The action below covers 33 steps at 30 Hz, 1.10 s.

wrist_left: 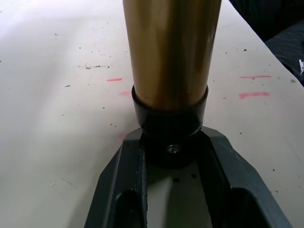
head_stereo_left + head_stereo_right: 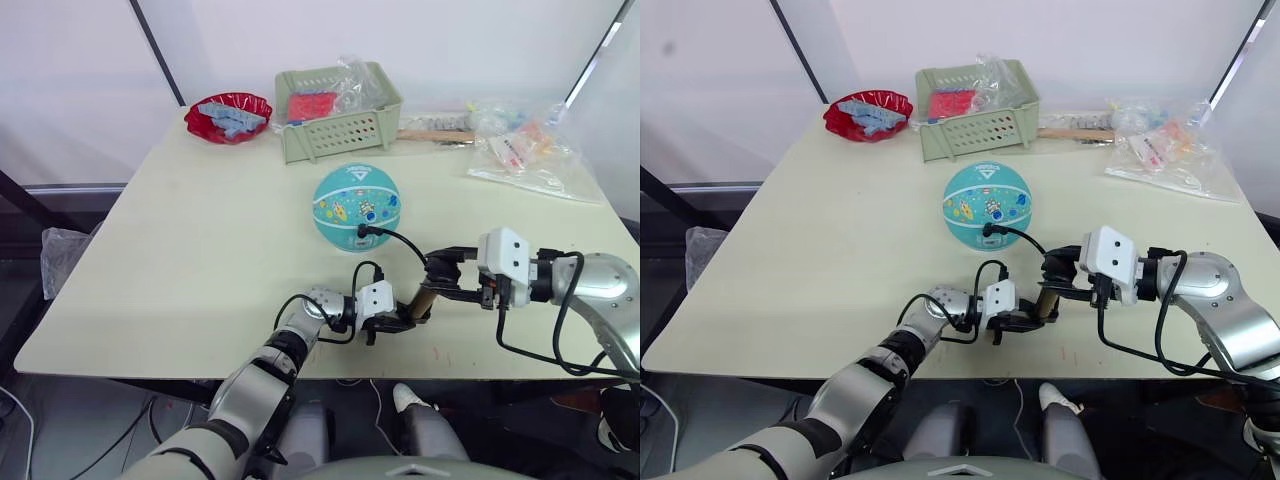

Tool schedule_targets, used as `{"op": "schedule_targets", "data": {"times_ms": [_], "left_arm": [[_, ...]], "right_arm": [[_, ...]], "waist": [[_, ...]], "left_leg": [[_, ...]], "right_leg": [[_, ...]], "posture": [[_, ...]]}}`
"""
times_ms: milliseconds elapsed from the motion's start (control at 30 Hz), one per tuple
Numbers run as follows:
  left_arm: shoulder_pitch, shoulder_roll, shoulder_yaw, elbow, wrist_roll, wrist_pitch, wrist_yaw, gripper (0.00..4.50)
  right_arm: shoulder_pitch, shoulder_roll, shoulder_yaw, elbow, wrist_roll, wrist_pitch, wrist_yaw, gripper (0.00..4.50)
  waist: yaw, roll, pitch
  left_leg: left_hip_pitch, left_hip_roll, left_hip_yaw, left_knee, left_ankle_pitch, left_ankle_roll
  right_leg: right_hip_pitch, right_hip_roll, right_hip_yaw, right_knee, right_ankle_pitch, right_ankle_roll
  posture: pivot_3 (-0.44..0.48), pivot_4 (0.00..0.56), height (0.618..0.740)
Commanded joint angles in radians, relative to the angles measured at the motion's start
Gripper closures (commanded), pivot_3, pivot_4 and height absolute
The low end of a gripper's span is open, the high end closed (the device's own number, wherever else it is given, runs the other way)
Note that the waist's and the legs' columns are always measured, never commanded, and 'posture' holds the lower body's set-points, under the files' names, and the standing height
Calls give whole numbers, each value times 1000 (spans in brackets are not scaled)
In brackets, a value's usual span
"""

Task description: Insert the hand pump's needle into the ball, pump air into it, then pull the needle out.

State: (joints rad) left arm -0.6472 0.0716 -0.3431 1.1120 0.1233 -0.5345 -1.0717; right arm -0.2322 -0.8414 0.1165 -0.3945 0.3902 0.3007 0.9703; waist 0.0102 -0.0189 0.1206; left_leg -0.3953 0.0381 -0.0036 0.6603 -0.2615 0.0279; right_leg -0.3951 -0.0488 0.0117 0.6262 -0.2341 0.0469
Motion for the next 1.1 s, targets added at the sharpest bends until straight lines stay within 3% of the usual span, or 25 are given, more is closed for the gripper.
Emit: {"op": "schedule_targets", "data": {"times_ms": [33, 267, 433, 567, 833, 1100], "left_arm": [[39, 14, -9, 64, 31, 54, -11, 2987], [32, 7, 25, 33, -3, 58, -43, 78], [52, 25, 52, -48, -48, 46, -97, 78], [110, 72, 77, -204, -116, 74, -171, 78], [276, 227, 138, -617, -316, 241, -300, 78], [409, 404, 243, -915, -482, 398, -322, 78]], "right_arm": [[26, 2, 37, 37, -86, 19, -26, 2560], [19, 14, 30, 23, -89, 33, -32, 2560], [20, 31, 15, 3, -71, 51, -45, 2560], [24, 54, -6, -13, -44, 75, -60, 2560], [45, 75, -63, -20, -1, 102, -73, 2560], [66, 96, -123, -41, 39, 128, -108, 2560]], "waist": [[0, 0, 0], [0, -1, 0], [-5, -1, 2], [-13, 1, 7], [-16, 6, 21], [-17, 6, 30]], "left_leg": [[0, 0, 0, 0, 0, 0], [0, 0, -1, 0, 0, 0], [-1, 0, -1, 0, 0, 0], [-2, 1, -1, 0, 0, 0], [-3, 2, -1, 0, 0, 0], [-4, 1, 0, -1, 0, 0]], "right_leg": [[0, 0, 0, 0, 0, 0], [0, 0, 0, 0, 0, 0], [-1, 1, 0, 0, 0, 0], [-1, 1, 0, 0, 0, -1], [-1, -1, 1, 0, 0, -1], [-2, -3, 1, 0, 0, 0]], "posture": [[0, 150, 736], [0, 150, 736], [0, 150, 736], [0, 150, 736], [0, 150, 736], [0, 150, 736]]}}
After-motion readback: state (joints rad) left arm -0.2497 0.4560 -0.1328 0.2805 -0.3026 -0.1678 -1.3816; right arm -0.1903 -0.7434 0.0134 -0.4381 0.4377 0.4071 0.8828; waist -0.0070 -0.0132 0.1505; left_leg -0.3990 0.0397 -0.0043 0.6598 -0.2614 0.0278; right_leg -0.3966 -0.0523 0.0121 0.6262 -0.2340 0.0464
